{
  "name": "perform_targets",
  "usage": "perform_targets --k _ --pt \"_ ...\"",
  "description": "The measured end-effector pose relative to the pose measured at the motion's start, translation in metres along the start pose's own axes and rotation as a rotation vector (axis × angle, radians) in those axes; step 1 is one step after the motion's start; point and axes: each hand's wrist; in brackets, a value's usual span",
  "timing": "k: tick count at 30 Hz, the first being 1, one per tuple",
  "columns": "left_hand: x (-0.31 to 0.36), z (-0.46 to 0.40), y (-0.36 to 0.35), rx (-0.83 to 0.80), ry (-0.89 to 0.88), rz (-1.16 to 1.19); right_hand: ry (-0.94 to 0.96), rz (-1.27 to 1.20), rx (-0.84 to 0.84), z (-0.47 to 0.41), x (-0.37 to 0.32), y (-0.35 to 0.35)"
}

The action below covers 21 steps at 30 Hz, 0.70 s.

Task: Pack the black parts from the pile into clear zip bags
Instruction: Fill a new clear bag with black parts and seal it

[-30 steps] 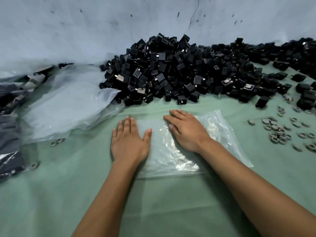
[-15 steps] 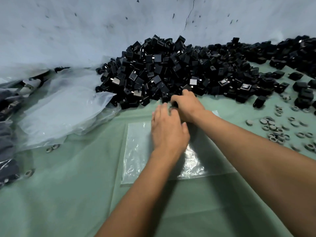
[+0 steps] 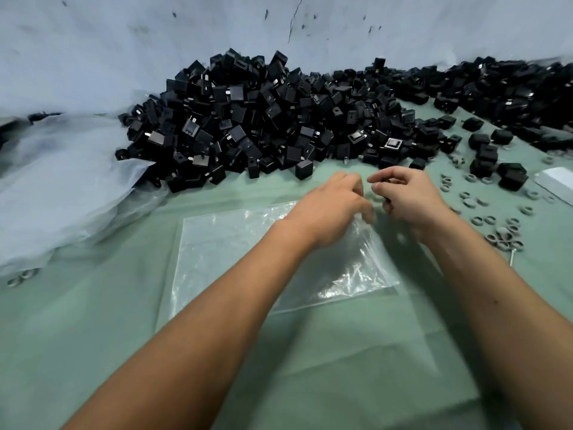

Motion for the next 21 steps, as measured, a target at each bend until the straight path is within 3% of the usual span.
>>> perform_targets --k 10,13,16,21 --pt "-0.011 0.016 0.019 0.226 0.043 0.043 -0.260 -0.457 -0.583 0.031 -0.023 0.013" --pt "-0.014 0.024 0.026 0.305 0.024 0.034 -0.225 -0.274 -0.687 0.029 -0.027 0.013" --pt "-0.013 0.028 0.036 0.378 0.004 0.046 -0.105 0.138 -0.846 0.030 -0.034 0.003" --pt "-0.004 0.027 0.056 0.434 -0.078 0.051 0.185 0.448 -0.864 0.041 -0.058 -0.032"
Point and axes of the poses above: each hand's wrist, its own z-axis away from the middle knuckle, its own y-axis out of the back of the hand, x = y × z, and after that the axes turned 9 degrees about x, right-handed
